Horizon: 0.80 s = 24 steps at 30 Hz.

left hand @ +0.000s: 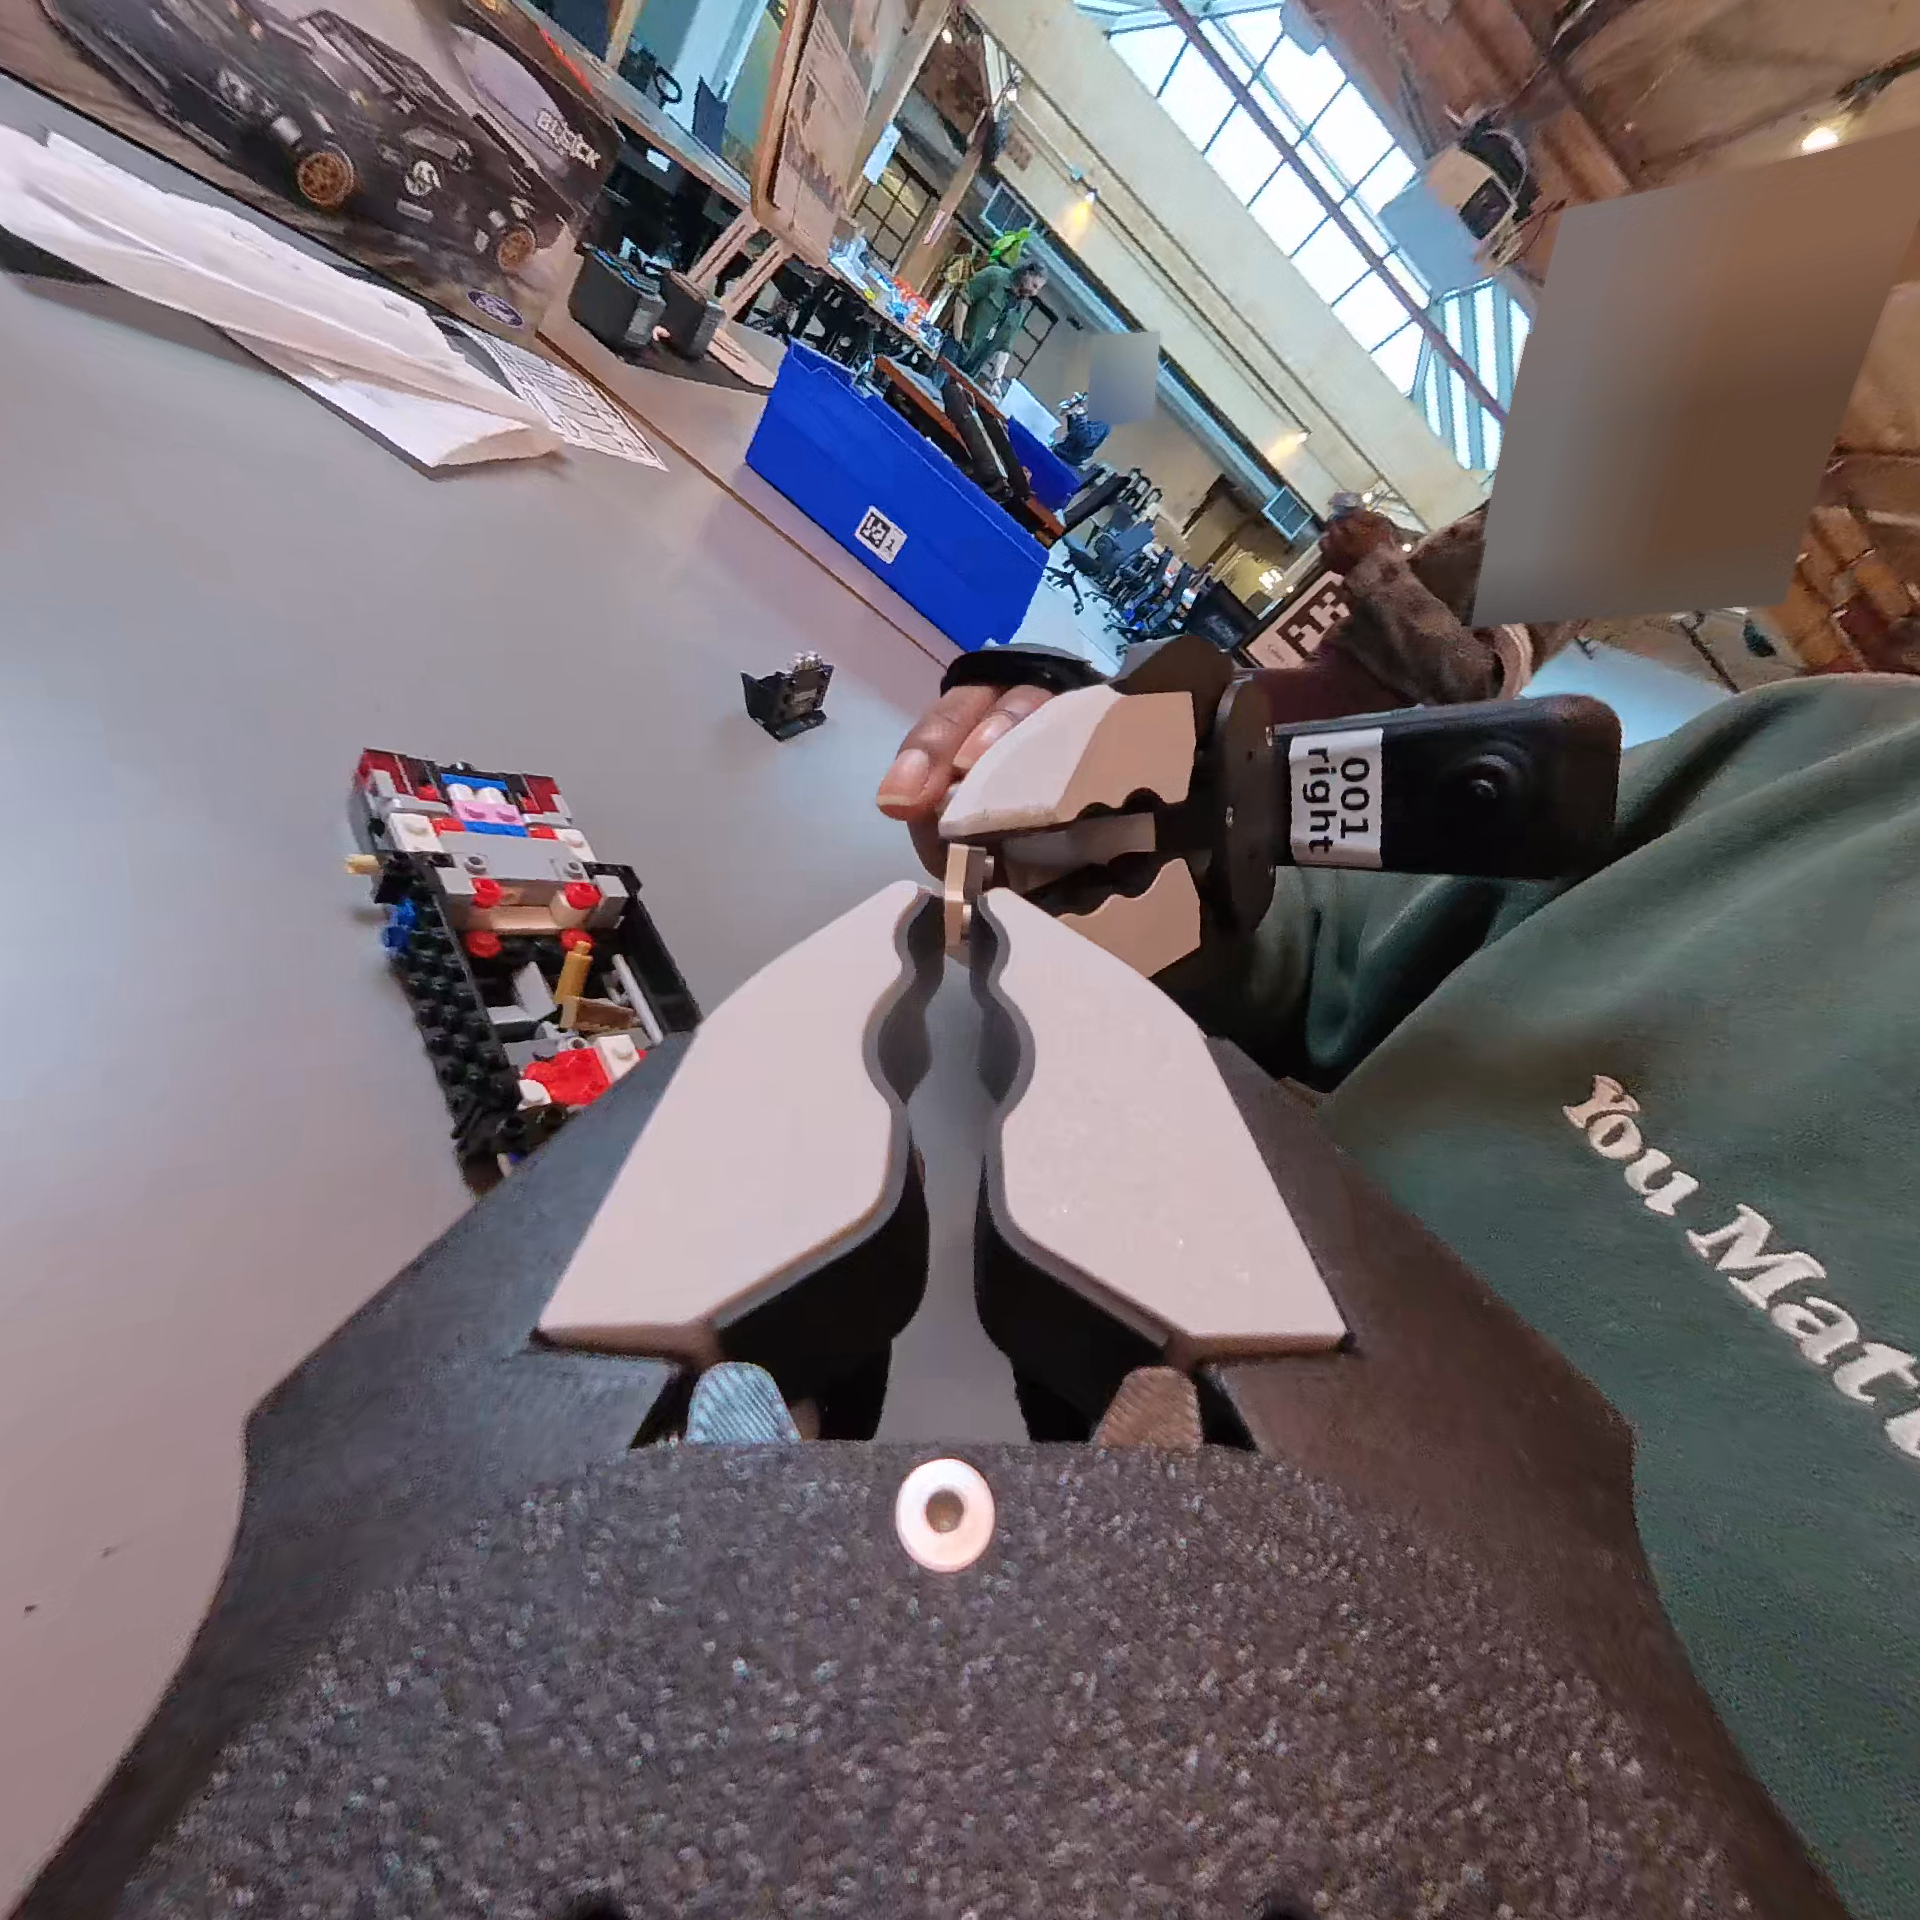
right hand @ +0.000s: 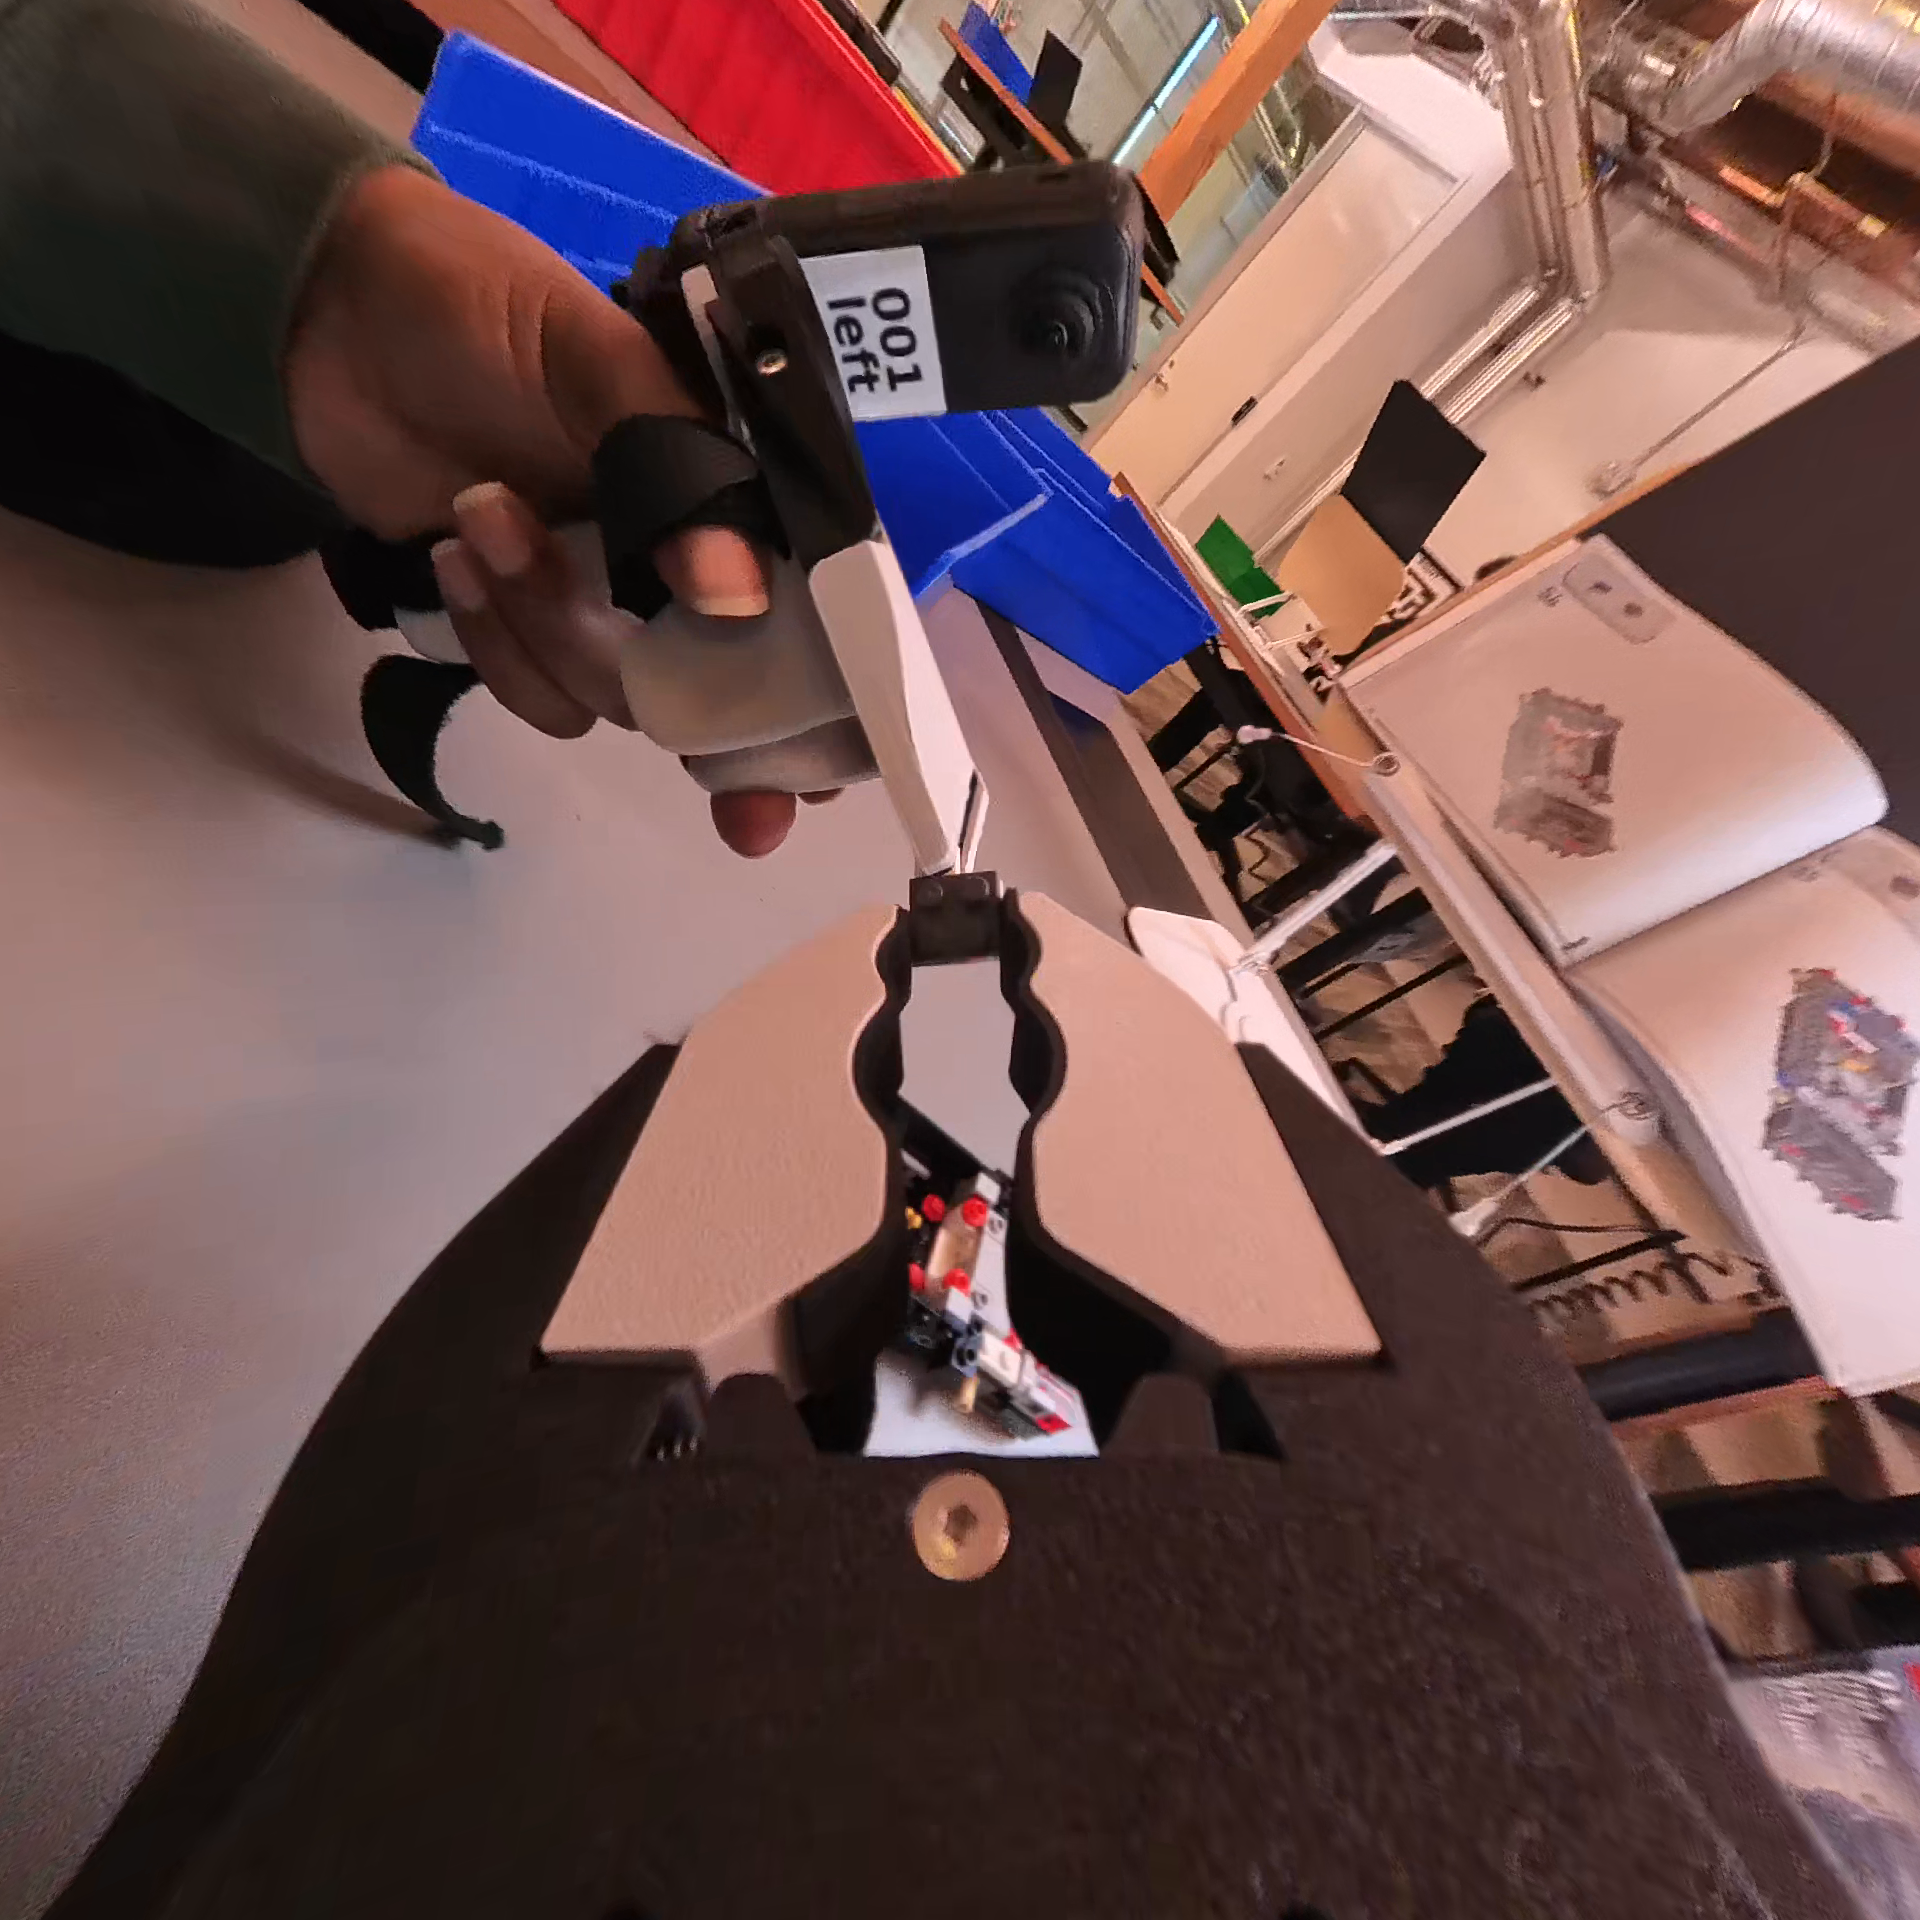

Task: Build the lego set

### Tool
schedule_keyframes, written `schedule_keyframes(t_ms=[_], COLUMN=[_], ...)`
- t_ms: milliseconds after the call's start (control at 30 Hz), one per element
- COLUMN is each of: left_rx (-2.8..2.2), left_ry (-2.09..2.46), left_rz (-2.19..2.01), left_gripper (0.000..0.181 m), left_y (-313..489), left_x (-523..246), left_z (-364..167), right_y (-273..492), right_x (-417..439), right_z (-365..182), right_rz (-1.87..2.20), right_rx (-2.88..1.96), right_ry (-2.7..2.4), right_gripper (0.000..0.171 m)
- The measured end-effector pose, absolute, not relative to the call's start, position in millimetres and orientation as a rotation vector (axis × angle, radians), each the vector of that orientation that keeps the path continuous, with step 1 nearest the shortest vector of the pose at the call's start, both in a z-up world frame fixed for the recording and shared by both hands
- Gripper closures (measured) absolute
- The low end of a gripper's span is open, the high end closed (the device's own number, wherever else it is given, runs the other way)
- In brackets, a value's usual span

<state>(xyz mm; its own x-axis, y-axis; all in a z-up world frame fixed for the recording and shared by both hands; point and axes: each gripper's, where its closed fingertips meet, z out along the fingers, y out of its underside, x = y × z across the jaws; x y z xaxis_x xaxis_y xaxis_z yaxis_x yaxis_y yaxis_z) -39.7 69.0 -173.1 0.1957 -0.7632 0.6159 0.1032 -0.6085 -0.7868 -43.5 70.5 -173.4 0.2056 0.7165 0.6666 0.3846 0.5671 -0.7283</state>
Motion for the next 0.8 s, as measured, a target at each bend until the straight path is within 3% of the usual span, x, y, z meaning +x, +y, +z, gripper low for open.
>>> schedule_keyframes(t_ms=[467, 800], left_rx=[-1.794, -1.695], left_ry=[0.506, 0.632], left_rz=[-1.653, -1.617], left_gripper=[0.175, 0.176], left_y=[72, 59], left_x=[-32, -29], left_z=[-182, -166], right_y=[70, 59], right_x=[-36, -34], right_z=[-179, -169], right_rz=[0.070, 0.657], right_rx=[-0.894, -1.118], right_ry=[-1.509, -1.403], right_gripper=[0.155, 0.155])
